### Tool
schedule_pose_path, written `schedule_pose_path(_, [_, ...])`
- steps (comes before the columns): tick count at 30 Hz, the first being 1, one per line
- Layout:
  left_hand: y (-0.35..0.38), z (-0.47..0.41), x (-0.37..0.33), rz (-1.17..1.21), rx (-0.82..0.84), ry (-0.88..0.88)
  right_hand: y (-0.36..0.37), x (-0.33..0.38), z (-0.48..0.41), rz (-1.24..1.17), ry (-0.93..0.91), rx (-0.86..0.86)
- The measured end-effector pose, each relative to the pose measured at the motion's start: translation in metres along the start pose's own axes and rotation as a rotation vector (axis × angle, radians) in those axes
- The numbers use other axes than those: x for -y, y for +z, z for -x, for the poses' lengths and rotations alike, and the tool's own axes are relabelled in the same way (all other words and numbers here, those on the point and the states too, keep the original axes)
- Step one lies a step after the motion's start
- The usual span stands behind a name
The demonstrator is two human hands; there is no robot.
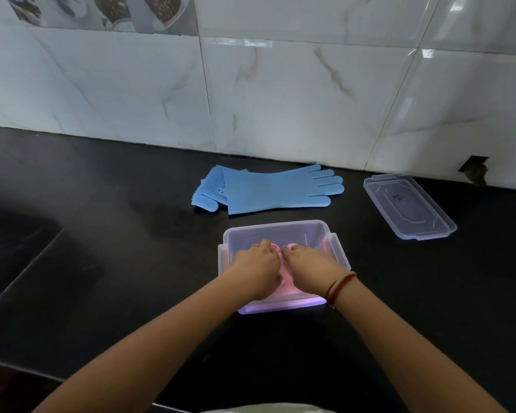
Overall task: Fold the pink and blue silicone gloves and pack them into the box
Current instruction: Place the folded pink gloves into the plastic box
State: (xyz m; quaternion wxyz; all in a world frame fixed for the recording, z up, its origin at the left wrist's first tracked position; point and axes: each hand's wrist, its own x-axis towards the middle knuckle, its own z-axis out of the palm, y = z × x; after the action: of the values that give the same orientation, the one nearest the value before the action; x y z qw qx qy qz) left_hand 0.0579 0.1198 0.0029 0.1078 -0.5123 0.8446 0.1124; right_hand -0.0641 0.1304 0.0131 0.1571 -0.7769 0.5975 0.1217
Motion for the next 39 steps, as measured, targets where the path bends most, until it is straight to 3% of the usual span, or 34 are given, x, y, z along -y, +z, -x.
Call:
schedule_pose_path(5, [0.000, -0.002, 0.015, -0.014, 0.072, -0.070, -0.007, 0.011, -0.012, -0.025, -0.025, 0.089])
schedule_pose_path(9, [-0.004, 0.002, 0.026, -0.039, 0.092, -0.119, -0.011, 0.018, -0.013, -0.081, -0.057, 0.051])
schedule_pose_path(11, [-0.008, 0.009, 0.031, -0.067, 0.013, -0.127, -0.010, 0.019, -0.007, -0.065, -0.093, -0.141])
schedule_pose_path(14, [-0.014, 0.023, 0.037, -0.082, -0.311, -0.110, -0.005, 0.013, 0.012, -0.135, -0.159, -0.569])
schedule_pose_path(16, [-0.014, 0.026, 0.041, -0.076, -0.506, -0.027, -0.001, 0.000, 0.023, -0.149, -0.043, -0.770])
schedule_pose_path(17, [-0.014, 0.026, 0.042, -0.076, -0.499, 0.031, 0.001, -0.009, 0.028, -0.156, 0.071, -0.790])
schedule_pose_path(20, [-0.009, 0.022, 0.038, 0.040, -0.228, 0.149, 0.005, -0.032, 0.029, -0.321, 0.349, -0.569])
schedule_pose_path(22, [0.001, 0.017, 0.036, 0.073, -0.131, 0.141, 0.007, -0.038, 0.023, -0.455, 0.344, -0.489])
schedule_pose_path(24, [0.011, 0.015, 0.037, 0.032, -0.104, 0.098, 0.009, -0.037, 0.015, -0.485, 0.293, -0.523])
schedule_pose_path(29, [0.021, 0.023, 0.045, 0.002, -0.096, -0.132, 0.001, -0.019, -0.016, -0.448, 0.183, -0.573])
schedule_pose_path(39, [0.033, 0.064, 0.071, 0.076, -0.242, -0.563, -0.021, 0.050, -0.082, -0.246, -0.109, -0.558])
